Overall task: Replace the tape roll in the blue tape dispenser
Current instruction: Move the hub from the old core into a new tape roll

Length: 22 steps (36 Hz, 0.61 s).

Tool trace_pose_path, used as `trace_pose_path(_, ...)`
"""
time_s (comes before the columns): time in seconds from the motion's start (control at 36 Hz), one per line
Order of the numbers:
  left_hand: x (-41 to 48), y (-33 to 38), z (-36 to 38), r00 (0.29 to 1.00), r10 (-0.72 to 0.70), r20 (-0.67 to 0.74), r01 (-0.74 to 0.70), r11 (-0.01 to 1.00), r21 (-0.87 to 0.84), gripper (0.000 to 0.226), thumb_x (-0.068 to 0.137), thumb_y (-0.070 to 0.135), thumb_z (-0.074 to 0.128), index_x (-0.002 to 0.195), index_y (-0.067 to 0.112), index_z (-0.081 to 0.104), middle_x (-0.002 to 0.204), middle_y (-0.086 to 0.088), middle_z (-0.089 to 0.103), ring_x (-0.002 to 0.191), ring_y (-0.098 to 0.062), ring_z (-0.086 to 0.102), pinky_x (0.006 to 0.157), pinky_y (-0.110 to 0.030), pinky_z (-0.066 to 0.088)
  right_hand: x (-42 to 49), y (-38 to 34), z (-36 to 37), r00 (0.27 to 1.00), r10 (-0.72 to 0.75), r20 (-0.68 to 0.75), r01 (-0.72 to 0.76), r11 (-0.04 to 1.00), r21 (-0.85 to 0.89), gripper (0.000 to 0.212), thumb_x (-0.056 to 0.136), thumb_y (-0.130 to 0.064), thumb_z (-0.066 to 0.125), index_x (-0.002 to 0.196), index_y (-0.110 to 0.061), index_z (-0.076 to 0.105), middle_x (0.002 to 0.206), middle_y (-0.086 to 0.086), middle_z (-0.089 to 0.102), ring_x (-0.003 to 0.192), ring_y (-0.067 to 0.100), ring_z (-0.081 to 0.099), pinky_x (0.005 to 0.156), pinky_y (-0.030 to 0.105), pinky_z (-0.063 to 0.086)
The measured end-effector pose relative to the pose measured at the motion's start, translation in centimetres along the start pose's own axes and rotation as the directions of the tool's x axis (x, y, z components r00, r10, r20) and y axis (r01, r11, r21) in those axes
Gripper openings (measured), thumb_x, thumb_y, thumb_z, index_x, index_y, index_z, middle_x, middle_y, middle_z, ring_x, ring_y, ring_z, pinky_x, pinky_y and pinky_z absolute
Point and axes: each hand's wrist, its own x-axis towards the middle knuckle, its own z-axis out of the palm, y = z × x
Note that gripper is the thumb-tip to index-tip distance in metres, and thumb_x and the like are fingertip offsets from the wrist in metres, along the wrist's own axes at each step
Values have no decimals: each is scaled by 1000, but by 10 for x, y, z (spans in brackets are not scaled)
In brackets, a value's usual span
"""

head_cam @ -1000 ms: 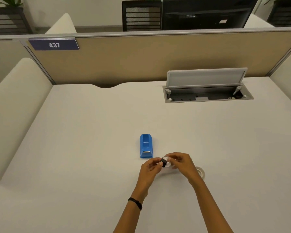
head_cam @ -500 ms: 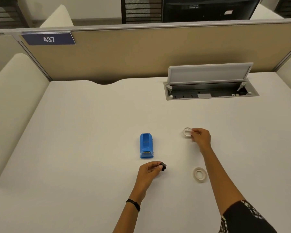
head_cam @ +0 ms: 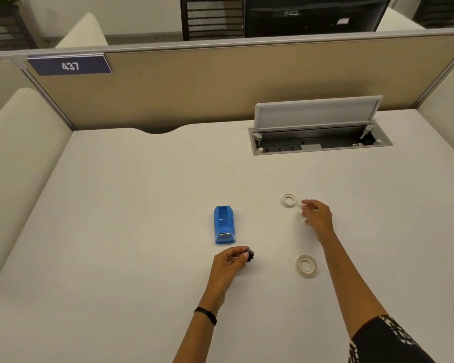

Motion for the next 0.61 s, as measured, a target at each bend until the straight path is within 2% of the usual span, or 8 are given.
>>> trace_pose_path(0.06, -2, 1, 0, 1000, 8, 7, -8, 1000, -9, 13, 86, 17, 61, 91, 28, 66, 92, 11, 69, 85, -2, 66, 68, -10, 52, -7, 8, -7, 1000, -9, 24, 9, 1000, -1, 16, 85, -6, 54, 96, -9, 65, 90, 11, 65, 74, 25, 61, 67, 36, 53)
trace_pose_path(0.11, -4, 2, 1, 1000, 19, 14, -19, 1000, -12, 14, 86, 16, 61, 89, 29, 66, 89, 12, 69, 80, 1, 67, 67, -10, 51, -16, 16, -15, 998, -9, 58, 9, 1000, 7, 16, 85, -5, 54, 96, -8, 66, 90, 10, 66, 78, 23, 60, 75, 40, 51)
trace_pose_path(0.25, -9, 3, 3, 999, 48, 22, -48, 999, -12, 14, 86, 16, 61, 95, 25, 66, 96, 5, 70, 89, -6, 66, 70, -13, 53, -42, 28, -36, 990, -25, 140, 27, 1000, -15, 21, 87, -3, 49, 93, -15, 65, 97, 8, 66, 89, 22, 59, 82, 38, 48)
trace_pose_path(0.33, -12, 4, 4, 997, 66, 33, -66, 998, -9, 14, 86, 16, 61, 98, 23, 66, 102, -1, 69, 96, -12, 65, 76, -17, 54, -57, 37, -44, 971, -38, 235, 53, 997, -60, 27, 89, -1, 42, 99, -14, 64, 105, 4, 64, 100, 19, 57, 89, 34, 45)
trace_pose_path(0.47, -19, 6, 6, 995, 88, 41, -88, 996, -7, 14, 87, 15, 60, 92, 26, 66, 94, 6, 69, 89, -8, 66, 69, -14, 54, -84, 41, -57, 900, -62, 432, 124, 985, -117, 50, 78, 15, 38, 109, -20, 57, 118, 0, 55, 108, 15, 48, 83, 20, 39)
trace_pose_path(0.56, -24, 6, 7, 995, 94, 44, -94, 996, 1, 13, 87, 16, 60, 96, 24, 65, 97, 3, 68, 92, -11, 65, 71, -15, 54, -96, 42, -59, 850, -66, 522, 172, 973, -157, 56, 75, 10, 50, 111, -33, 50, 123, -1, 46, 112, 14, 43, 87, 24, 36)
trace_pose_path(0.61, -28, 7, 7, 993, 102, 50, -102, 995, -4, 13, 87, 16, 60, 95, 25, 66, 96, 5, 69, 91, -10, 66, 71, -15, 54, -101, 43, -57, 828, -98, 551, 267, 934, -236, 57, 72, -4, 60, 111, -42, 44, 127, 0, 42, 116, 18, 40, 94, 31, 36)
